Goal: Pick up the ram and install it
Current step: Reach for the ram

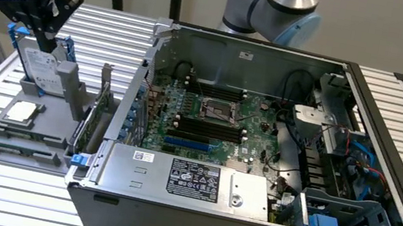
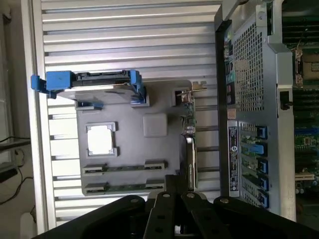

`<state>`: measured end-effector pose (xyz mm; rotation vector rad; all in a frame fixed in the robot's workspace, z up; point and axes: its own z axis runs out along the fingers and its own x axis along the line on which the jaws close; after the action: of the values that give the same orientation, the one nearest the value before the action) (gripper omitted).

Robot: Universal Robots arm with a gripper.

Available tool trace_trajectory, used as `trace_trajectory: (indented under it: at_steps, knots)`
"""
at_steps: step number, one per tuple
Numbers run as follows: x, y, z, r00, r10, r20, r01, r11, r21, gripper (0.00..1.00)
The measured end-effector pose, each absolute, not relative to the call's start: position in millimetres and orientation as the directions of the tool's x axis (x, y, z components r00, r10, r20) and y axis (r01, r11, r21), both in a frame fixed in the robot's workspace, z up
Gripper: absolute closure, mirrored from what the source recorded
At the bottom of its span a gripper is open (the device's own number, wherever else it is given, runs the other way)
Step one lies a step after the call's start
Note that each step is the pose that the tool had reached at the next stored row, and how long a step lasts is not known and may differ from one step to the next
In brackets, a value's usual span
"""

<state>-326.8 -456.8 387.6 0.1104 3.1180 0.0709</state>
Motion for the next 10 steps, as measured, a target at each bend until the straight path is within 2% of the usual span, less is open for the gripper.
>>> trace_trajectory:
  at_steps: [10]
  knots:
    - [-364.8, -465.6, 386.7, -0.997, 0.071, -0.019, 0.07, 0.996, 0.046, 0.89]
